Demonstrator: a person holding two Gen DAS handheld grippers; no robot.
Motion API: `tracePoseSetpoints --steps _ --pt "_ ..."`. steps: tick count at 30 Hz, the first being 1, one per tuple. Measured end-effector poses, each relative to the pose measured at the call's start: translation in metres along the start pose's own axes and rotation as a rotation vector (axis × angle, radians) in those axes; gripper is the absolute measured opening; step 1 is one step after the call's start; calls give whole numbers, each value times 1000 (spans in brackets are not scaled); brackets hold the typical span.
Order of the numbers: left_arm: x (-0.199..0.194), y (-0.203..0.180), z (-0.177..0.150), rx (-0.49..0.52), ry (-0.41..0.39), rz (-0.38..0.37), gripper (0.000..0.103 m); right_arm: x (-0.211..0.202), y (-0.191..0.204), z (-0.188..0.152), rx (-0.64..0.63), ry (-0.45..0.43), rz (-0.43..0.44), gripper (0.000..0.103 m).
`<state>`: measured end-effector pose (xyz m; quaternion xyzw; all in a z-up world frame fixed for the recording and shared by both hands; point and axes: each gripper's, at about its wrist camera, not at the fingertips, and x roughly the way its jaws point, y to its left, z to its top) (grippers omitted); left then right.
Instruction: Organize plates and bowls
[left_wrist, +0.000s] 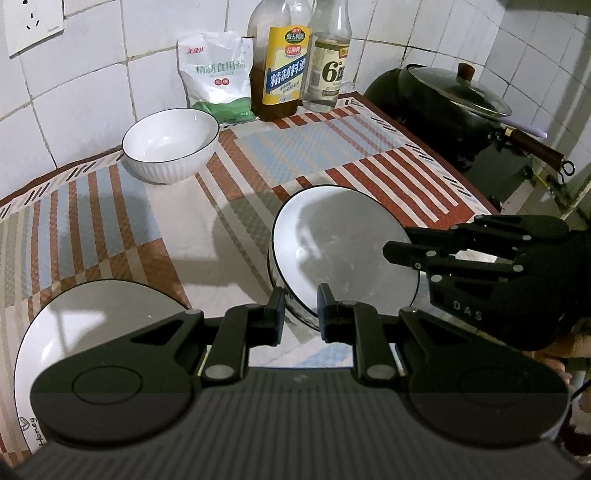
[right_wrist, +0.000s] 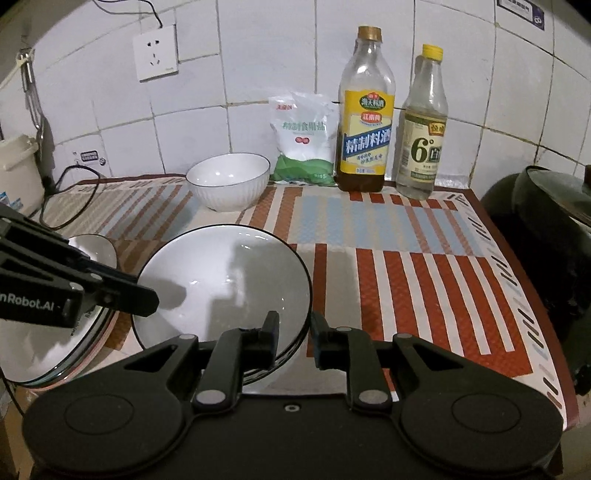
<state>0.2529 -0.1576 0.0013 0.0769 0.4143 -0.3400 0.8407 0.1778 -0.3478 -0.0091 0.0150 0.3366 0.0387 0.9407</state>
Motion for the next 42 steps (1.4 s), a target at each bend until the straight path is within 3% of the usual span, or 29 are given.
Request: tracePoseSetpoints --steps 2,6,12,17,20,29,34,36,42 --pt "-4 2 -3 10 -31 -17 22 -6 -7 -2 24 -24 43 26" --pt "-26 11 -8 44 -156 -47 47 -25 -20 -2 63 -92 142 34" --pt "-57 27 -12 101 -306 -6 59 -45 -22 6 14 -183 216 55" --pt "-69 43 -4 110 -373 38 68 -38 -25 27 36 -156 304 63" --pt "-66 53 8 107 -361 72 72 -23 -22 42 23 -112 330 65" --pt "-20 100 56 -35 -222 104 71 41 -30 96 63 19 399 65" --pt "14 123 76 -105 -132 111 67 92 -39 119 115 94 410 65" --pt "26 131 82 -129 -110 115 61 110 -43 125 132 112 415 65" --pt "50 153 90 -178 -98 124 56 154 -45 137 168 161 430 65"
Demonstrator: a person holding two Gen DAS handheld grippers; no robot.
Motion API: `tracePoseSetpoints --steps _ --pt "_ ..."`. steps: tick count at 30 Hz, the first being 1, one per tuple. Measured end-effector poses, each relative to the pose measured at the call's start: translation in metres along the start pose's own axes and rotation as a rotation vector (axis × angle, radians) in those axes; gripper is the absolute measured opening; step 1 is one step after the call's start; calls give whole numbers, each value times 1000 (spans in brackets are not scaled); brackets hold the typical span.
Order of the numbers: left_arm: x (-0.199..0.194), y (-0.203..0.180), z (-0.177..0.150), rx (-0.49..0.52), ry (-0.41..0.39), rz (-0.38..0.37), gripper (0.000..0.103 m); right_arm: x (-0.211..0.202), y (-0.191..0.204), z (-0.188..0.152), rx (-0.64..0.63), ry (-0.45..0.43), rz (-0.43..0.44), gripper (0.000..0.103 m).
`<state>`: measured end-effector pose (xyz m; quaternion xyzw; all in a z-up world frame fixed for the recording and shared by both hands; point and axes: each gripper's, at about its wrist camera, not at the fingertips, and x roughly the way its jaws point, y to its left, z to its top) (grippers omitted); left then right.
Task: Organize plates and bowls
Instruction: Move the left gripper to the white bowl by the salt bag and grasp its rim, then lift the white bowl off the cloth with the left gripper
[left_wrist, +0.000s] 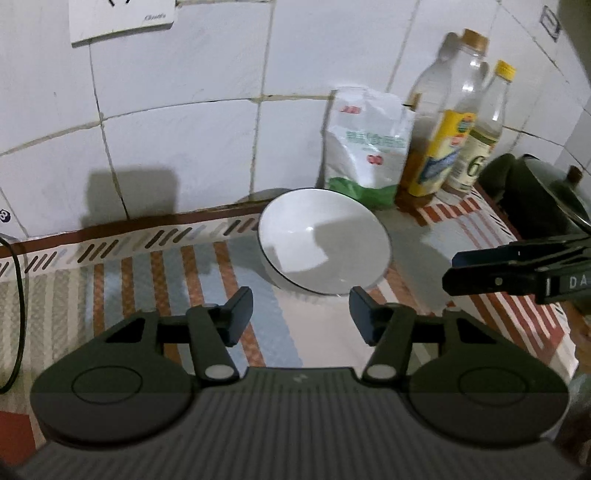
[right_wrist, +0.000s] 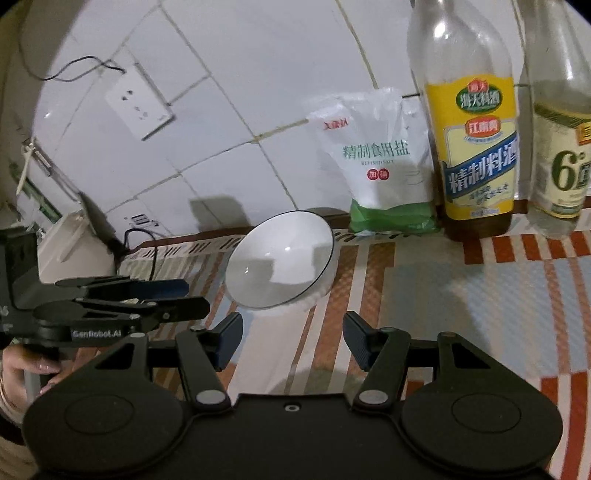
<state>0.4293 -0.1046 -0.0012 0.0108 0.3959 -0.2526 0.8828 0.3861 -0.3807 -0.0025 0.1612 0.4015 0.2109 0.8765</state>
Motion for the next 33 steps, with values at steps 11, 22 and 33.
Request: tracePoseSetpoints --steps 11,22,33 --pt "32 8 16 33 -28 24 46 51 -7 23 11 54 -50 65" --pt "50 22 19 -8 -15 2 19 77 -19 25 14 69 -50 39" --pt "45 1 15 48 12 59 17 74 -6 24 10 46 -106 20"
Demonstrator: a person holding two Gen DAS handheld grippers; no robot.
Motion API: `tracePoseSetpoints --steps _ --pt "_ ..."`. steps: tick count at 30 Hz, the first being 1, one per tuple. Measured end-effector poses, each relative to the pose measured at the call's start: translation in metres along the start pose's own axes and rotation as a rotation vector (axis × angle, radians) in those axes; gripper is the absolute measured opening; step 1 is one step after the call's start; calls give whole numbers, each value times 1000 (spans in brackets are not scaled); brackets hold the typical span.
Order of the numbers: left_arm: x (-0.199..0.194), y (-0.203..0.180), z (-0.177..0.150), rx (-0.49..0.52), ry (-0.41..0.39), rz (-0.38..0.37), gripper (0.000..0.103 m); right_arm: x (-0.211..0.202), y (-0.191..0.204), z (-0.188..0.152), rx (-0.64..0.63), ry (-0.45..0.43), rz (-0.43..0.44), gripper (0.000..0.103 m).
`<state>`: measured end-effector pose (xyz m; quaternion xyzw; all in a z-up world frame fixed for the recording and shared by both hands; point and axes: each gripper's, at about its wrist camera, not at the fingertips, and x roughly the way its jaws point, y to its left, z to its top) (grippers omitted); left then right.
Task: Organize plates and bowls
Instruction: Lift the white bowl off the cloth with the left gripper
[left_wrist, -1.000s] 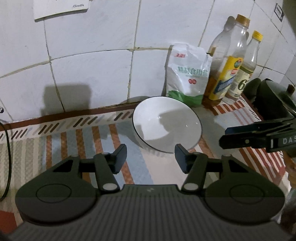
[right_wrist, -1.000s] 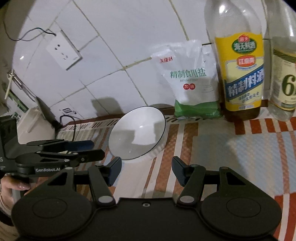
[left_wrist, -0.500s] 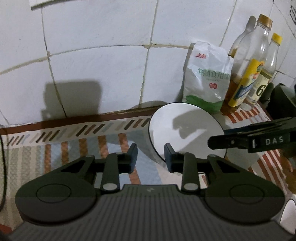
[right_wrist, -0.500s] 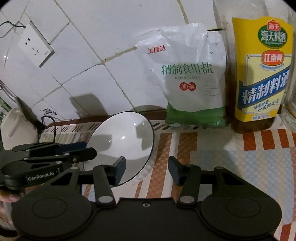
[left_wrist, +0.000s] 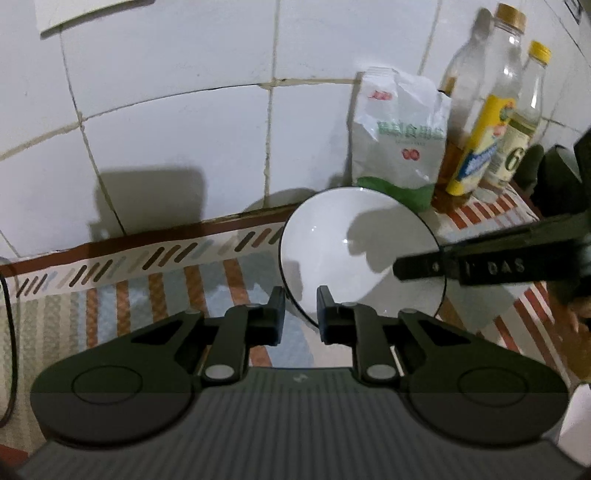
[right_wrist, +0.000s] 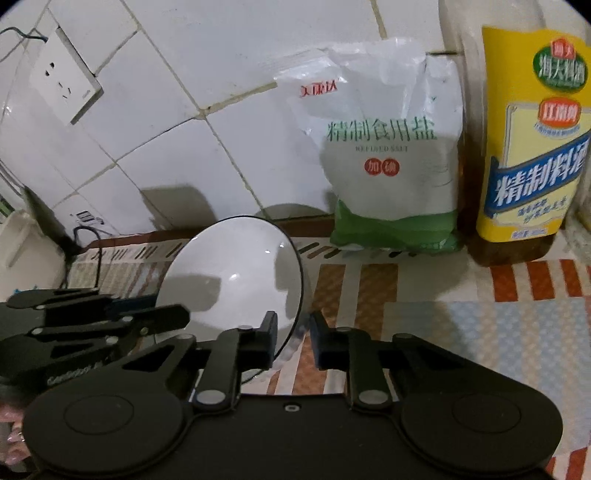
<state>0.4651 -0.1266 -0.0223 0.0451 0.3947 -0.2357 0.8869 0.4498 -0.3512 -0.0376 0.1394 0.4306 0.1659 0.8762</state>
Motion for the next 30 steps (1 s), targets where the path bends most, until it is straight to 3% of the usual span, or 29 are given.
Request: tracePoseSetpoints --steps 11,30 --pt "-52 -19 -6 27 -37 -48 17 -49 5 -11 82 -32 12 15" --pt "-184 -70 -45 79 -55 -122 16 -173 67 -69 67 -78 -21 14"
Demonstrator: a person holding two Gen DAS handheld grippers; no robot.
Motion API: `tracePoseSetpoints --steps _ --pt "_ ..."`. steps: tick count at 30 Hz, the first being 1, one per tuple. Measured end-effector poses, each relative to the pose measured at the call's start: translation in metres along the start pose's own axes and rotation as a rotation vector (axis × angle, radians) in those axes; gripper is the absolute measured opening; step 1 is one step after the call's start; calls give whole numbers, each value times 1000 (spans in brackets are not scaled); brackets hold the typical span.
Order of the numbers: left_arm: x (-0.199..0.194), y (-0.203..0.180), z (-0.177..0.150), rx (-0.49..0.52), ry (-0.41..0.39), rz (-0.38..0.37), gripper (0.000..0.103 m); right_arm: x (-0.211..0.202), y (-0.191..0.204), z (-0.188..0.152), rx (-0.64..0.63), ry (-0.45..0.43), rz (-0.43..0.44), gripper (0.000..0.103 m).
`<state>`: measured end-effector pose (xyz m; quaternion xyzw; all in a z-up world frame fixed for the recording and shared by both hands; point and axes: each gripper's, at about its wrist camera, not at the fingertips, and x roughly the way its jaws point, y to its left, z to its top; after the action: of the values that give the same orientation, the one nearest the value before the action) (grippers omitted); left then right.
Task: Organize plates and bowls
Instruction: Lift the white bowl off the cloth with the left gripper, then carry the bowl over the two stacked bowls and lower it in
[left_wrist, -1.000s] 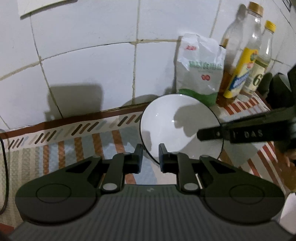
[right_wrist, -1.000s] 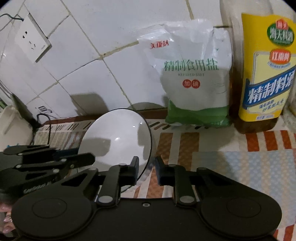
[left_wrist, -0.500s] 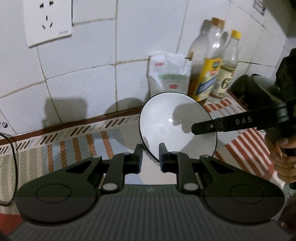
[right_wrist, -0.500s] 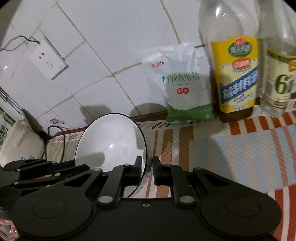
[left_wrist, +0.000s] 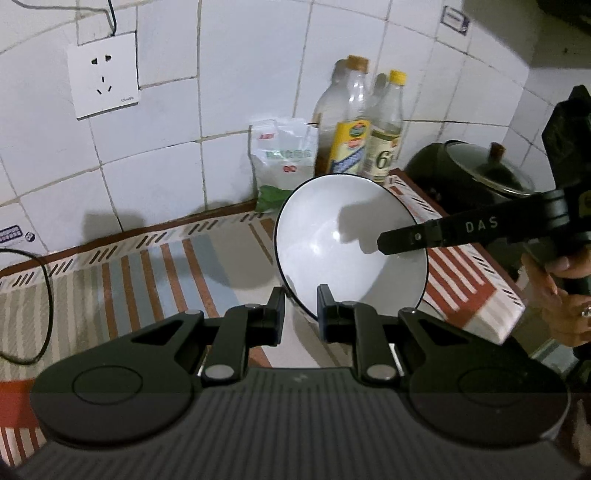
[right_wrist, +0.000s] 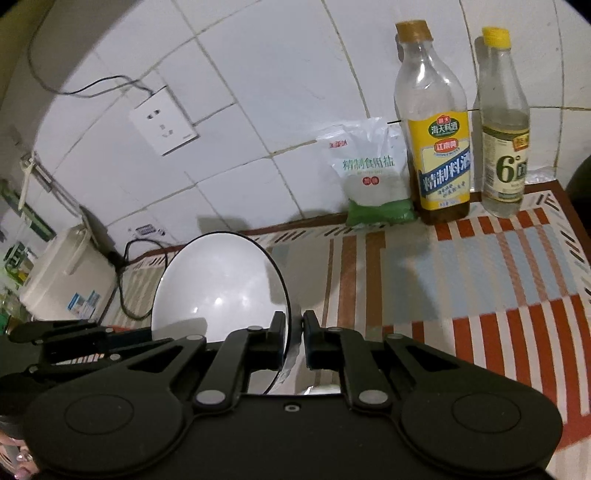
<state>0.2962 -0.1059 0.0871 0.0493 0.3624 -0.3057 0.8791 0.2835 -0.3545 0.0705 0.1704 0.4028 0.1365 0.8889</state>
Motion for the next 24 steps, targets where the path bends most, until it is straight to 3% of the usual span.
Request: tracePoseSetpoints --steps 10,24 --pt "-31 -30 -35 30 13 -26 16 -34 2 -48 18 2 8 13" --pt "-2 -56 -57 41 50 -74 16 -42 -21 -80 4 -25 -70 13"
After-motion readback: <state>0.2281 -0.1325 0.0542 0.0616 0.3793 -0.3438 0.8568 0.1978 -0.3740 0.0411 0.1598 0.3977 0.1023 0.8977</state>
